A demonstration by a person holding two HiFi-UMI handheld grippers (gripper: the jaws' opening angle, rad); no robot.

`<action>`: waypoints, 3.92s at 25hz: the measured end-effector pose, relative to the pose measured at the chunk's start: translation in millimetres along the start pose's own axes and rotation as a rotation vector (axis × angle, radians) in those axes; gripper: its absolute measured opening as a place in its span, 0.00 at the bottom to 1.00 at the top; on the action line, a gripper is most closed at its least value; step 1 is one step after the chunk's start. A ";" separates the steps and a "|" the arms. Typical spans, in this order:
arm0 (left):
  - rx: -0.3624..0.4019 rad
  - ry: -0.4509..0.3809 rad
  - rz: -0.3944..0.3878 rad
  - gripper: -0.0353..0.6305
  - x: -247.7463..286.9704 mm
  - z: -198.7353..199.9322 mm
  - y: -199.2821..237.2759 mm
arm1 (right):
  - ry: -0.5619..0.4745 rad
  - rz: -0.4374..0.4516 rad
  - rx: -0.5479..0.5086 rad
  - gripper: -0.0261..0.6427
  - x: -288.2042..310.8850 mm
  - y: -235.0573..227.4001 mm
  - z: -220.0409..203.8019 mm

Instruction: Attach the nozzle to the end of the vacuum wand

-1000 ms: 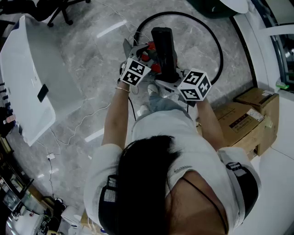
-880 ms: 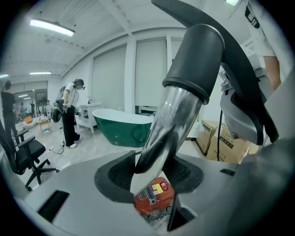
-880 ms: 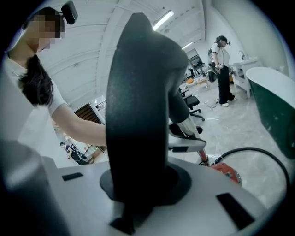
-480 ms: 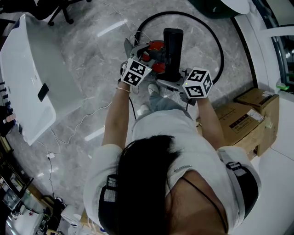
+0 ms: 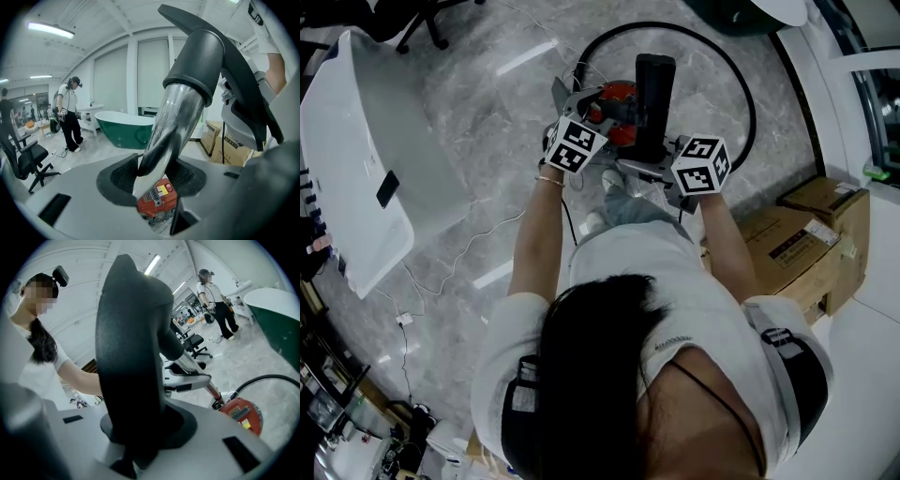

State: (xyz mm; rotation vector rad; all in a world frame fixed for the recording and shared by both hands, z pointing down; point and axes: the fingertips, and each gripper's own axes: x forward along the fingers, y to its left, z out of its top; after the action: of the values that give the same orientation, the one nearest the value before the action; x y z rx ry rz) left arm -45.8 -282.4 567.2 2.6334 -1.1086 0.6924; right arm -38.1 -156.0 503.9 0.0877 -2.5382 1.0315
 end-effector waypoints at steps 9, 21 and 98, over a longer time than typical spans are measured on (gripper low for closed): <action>-0.015 0.003 0.009 0.32 3.8 -0.3 -2.7 | -0.020 0.010 0.019 0.17 -3.7 2.0 -2.4; 0.000 0.010 0.011 0.32 8.4 2.5 -11.7 | -0.029 -0.005 0.017 0.35 -13.7 -1.1 -7.1; -0.185 0.003 0.103 0.43 -36.7 -20.6 -35.7 | -0.653 -0.479 -0.072 0.58 -128.3 -6.8 39.3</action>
State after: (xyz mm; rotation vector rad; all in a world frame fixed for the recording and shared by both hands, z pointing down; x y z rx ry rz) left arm -49.6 -227.4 566.8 2.4344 -1.2502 0.5823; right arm 67.9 -199.2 433.6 1.1138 -2.8690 0.7972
